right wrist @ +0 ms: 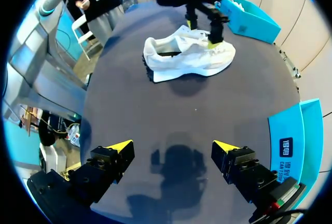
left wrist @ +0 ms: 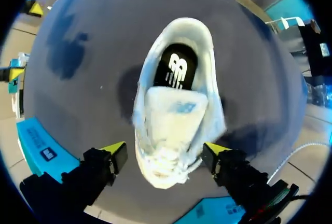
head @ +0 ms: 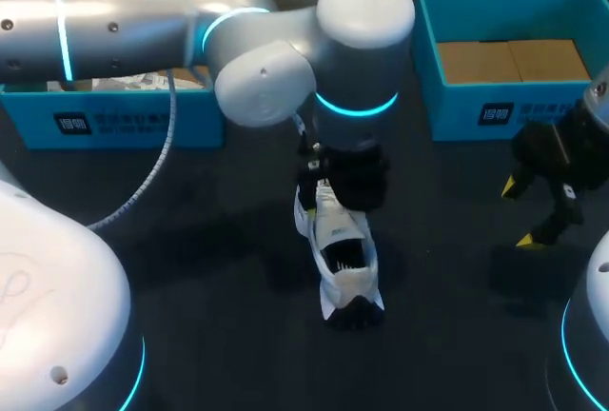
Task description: Take the shoe out of the shoebox, open the shoe tongue, remove and reinsert the insole, then place the shoe into the shoebox
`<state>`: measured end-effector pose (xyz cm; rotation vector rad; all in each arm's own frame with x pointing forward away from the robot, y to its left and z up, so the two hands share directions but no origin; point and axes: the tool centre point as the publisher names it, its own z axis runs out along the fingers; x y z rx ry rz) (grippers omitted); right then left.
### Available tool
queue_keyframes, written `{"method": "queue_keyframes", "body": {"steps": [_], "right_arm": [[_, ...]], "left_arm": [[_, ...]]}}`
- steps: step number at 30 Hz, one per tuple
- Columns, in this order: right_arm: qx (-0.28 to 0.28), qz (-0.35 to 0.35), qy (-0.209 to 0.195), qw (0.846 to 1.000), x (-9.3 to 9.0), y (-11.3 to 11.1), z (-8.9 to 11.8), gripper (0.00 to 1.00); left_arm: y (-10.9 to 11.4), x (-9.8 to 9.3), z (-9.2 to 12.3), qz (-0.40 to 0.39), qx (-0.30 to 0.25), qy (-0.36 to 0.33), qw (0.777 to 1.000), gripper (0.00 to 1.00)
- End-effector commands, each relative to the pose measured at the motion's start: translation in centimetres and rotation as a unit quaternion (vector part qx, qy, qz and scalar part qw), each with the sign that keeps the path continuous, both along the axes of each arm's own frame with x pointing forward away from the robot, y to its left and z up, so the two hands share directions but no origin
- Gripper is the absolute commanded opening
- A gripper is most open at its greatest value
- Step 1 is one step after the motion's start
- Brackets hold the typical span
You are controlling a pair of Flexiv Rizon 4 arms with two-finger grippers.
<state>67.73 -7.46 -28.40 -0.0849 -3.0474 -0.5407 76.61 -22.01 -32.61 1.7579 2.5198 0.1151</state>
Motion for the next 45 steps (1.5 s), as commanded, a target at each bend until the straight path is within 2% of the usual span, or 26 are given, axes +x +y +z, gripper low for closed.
{"method": "queue_keyframes", "body": {"steps": [1, 3, 5, 6, 8, 13, 15, 19, 28, 30, 35, 38, 42, 45], "right_arm": [[-0.001, 0.000, 0.000, 1.000, 0.0, 0.0, -0.1, 1.00], [-0.001, 0.000, 0.000, 1.000, 0.0, 0.0, -0.1, 1.00], [-0.001, 0.000, 0.000, 1.000, 0.0, 0.0, -0.1, 1.00], [-0.001, 0.000, 0.000, 1.000, 0.0, 0.0, -0.1, 1.00], [-0.001, 0.000, 0.000, 1.000, 0.0, 0.0, -0.1, 1.00], [-0.001, 0.000, 0.000, 1.000, 0.0, 0.0, -0.1, 1.00], [-0.001, 0.000, 0.000, 1.000, 0.0, 0.0, -0.1, 1.00], [-0.001, 0.000, 0.000, 1.000, 0.0, 0.0, -0.1, 1.00], [-0.001, 0.000, 0.000, 1.000, 0.0, 0.0, -0.1, 1.00], [-0.001, 0.000, 0.000, 1.000, 0.0, 0.0, -0.1, 1.00], [-0.001, 0.000, 0.000, 1.000, 0.0, 0.0, -0.1, 1.00], [-0.001, 0.000, 0.000, 1.000, 0.0, 0.0, -0.1, 1.00], [-0.001, 0.000, 0.000, 1.000, 0.0, 0.0, -0.1, 1.00], [-0.001, 0.000, 0.000, 1.000, 0.0, 0.0, -0.1, 1.00]], "left_arm": [[1.3, 1.3, 2.3, 0.000, -0.010, 0.005, 1.000, 0.77], [1.5, 1.9, 3.1, -0.002, -0.014, 0.021, 1.000, 0.71], [1.7, 2.2, 3.6, -0.005, -0.020, 0.039, 0.999, 0.54], [1.8, 2.1, 3.7, -0.011, -0.019, 0.047, 0.999, 0.52], [2.1, 1.5, 3.8, -0.020, -0.020, 0.059, 0.998, 0.39], [2.2, -0.4, 2.9, -0.043, -0.018, 0.078, 0.996, 0.36], [2.0, -1.2, 2.5, -0.054, -0.018, 0.085, 0.995, 0.32], [1.7, -2.6, 1.8, -0.064, -0.018, 0.086, 0.994, 0.32], [0.4, -5.8, -2.6, -0.085, -0.003, 0.096, 0.992, 0.34], [0.3, -5.8, -2.8, -0.086, -0.004, 0.097, 0.992, 0.33], [0.8, -5.4, 0.0, -0.086, -0.037, 0.088, 0.992, 0.34], [0.8, -5.4, 0.6, -0.087, -0.042, 0.086, 0.992, 0.33], [0.2, -5.8, -0.7, -0.089, -0.029, 0.092, 0.991, 0.34], [-0.5, -5.9, -2.8, -0.090, -0.019, 0.101, 0.991, 0.35]]}}
